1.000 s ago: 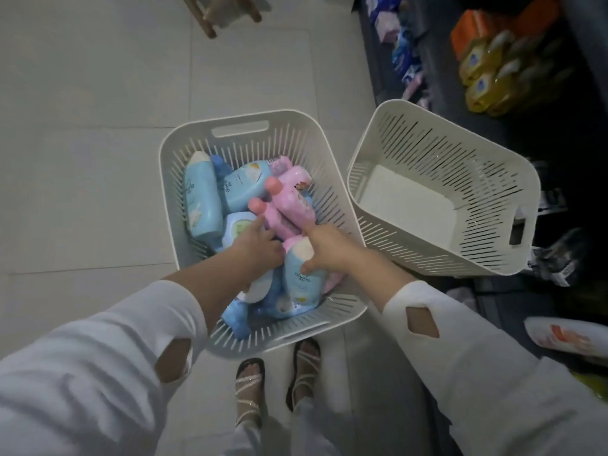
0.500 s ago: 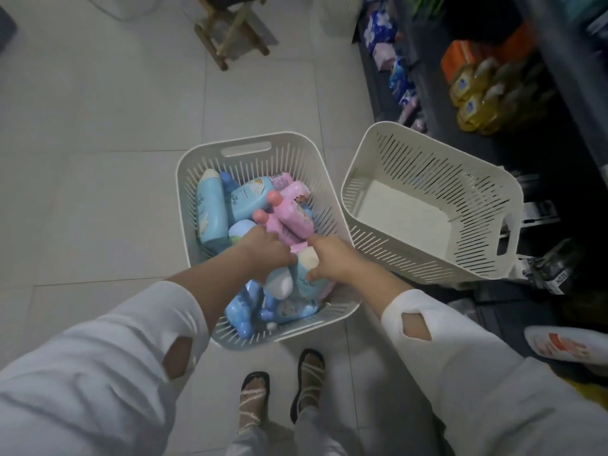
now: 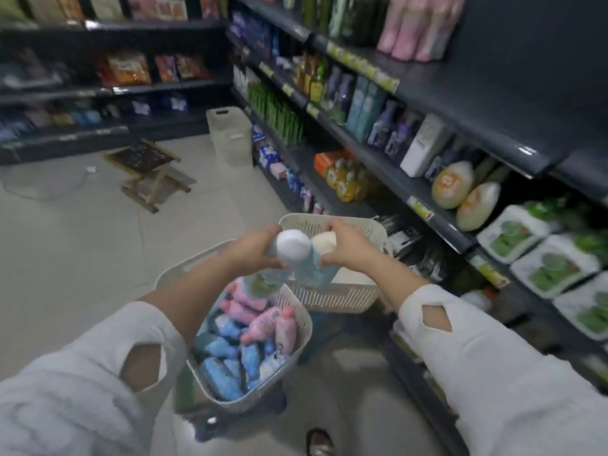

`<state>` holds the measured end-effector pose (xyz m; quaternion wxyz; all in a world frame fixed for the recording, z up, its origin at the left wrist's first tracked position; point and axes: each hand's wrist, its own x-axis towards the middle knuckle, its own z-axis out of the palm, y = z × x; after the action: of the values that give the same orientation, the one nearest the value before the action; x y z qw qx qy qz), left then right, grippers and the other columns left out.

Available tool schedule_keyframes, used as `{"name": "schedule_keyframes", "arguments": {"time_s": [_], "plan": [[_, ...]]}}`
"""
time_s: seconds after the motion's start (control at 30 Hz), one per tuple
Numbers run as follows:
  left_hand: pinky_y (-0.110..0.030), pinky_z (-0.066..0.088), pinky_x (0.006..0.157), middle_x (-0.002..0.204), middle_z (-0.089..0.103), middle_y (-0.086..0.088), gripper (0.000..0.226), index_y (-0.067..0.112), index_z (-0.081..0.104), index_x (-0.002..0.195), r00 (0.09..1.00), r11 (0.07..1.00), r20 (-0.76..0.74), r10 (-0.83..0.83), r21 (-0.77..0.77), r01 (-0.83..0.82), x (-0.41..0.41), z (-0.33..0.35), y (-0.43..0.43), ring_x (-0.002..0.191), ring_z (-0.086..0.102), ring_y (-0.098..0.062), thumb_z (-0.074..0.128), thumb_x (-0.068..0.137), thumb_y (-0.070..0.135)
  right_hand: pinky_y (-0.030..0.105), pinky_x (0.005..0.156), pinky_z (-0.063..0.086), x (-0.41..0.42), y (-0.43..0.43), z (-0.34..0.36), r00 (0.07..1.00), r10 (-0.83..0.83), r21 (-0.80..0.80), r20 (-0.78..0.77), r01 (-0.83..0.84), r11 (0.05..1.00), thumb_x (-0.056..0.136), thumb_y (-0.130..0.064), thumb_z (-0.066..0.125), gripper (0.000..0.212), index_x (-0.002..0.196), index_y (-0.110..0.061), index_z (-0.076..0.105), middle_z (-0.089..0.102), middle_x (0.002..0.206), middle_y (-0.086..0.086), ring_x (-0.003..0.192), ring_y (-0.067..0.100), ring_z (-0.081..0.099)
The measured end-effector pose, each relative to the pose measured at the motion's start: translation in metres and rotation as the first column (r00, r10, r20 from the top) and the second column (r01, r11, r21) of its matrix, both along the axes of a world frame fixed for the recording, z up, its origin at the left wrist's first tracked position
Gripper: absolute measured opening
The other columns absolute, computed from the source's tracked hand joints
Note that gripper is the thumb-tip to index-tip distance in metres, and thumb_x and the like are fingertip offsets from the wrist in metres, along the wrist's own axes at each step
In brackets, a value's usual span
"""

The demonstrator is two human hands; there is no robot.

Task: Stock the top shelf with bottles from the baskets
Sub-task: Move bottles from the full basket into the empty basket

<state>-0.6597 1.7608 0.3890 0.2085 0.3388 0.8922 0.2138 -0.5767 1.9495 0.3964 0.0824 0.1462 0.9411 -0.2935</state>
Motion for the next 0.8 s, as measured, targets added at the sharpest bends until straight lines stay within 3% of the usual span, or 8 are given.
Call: {"name": "schedule_keyframes", "arguments": {"time_s": [0.1, 0.27, 0.37, 0.47, 0.67, 0.8], "plan": [[-0.027, 0.036, 0.076, 0.116, 0.057, -0.010, 0.057, 0.009, 0.043, 0.124, 0.997, 0.988, 0.017, -0.070, 0.138, 0.067, 0.017, 0.049, 0.039, 0.105, 0.054, -0.027, 0.074, 0.079, 0.025, 0.030, 0.069, 0.041, 0.040, 0.029, 0.055, 0.990, -0.121, -0.002, -0.076, 0.121, 0.993, 0.070, -0.024, 0.080, 0.059, 0.118, -0.014, 0.046, 0.054, 0.108, 0.006, 0.095, 0.022, 0.052], [-0.024, 0.038, 0.075, 0.106, 0.049, 0.000, 0.051, 0.013, 0.044, 0.122, 0.980, 0.931, 0.006, -0.197, 0.314, 0.186, 0.067, 0.117, 0.120, 0.097, 0.047, -0.016, 0.072, 0.080, 0.023, 0.033, 0.078, 0.048, 0.125, 0.083, 0.125, 0.914, -0.349, -0.032, -0.207, 0.350, 0.936, 0.068, -0.024, 0.081, 0.059, 0.116, -0.017, 0.049, 0.057, 0.108, 0.006, 0.098, 0.024, 0.055], [-0.024, 0.043, 0.065, 0.104, 0.051, 0.000, 0.048, 0.015, 0.045, 0.120, 0.954, 0.888, -0.001, -0.301, 0.364, 0.280, 0.106, 0.147, 0.171, 0.097, 0.051, -0.019, 0.072, 0.081, 0.023, 0.028, 0.066, 0.042, 0.184, 0.114, 0.155, 0.814, -0.507, -0.092, -0.284, 0.503, 0.859, 0.068, -0.020, 0.081, 0.054, 0.110, -0.019, 0.048, 0.056, 0.104, 0.006, 0.093, 0.023, 0.053], [-0.033, 0.046, 0.084, 0.110, 0.056, -0.004, 0.051, 0.013, 0.046, 0.121, 0.919, 0.841, -0.023, -0.393, 0.395, 0.370, 0.149, 0.171, 0.224, 0.103, 0.054, -0.023, 0.073, 0.079, 0.026, 0.027, 0.060, 0.044, 0.246, 0.146, 0.179, 0.705, -0.623, -0.152, -0.339, 0.613, 0.776, 0.068, -0.018, 0.080, 0.055, 0.111, -0.021, 0.045, 0.055, 0.107, 0.005, 0.095, 0.023, 0.052], [-0.036, 0.048, 0.089, 0.113, 0.057, -0.002, 0.054, 0.013, 0.049, 0.123, 0.819, 0.689, -0.064, -0.571, 0.505, 0.520, 0.262, 0.218, 0.317, 0.104, 0.055, -0.021, 0.074, 0.079, 0.028, 0.027, 0.078, 0.041, 0.375, 0.204, 0.223, 0.480, -0.739, -0.169, -0.473, 0.774, 0.611, 0.070, -0.019, 0.079, 0.062, 0.122, -0.018, 0.045, 0.052, 0.112, 0.002, 0.103, 0.021, 0.050], [-0.030, 0.045, 0.081, 0.108, 0.057, 0.001, 0.047, 0.014, 0.051, 0.120, 0.730, 0.567, -0.094, -0.677, 0.566, 0.598, 0.347, 0.245, 0.369, 0.099, 0.055, -0.018, 0.073, 0.080, 0.027, 0.026, 0.079, 0.038, 0.464, 0.234, 0.247, 0.302, -0.781, -0.248, -0.546, 0.833, 0.495, 0.076, -0.021, 0.075, 0.059, 0.125, -0.018, 0.043, 0.050, 0.113, 0.002, 0.104, 0.020, 0.051]]}}
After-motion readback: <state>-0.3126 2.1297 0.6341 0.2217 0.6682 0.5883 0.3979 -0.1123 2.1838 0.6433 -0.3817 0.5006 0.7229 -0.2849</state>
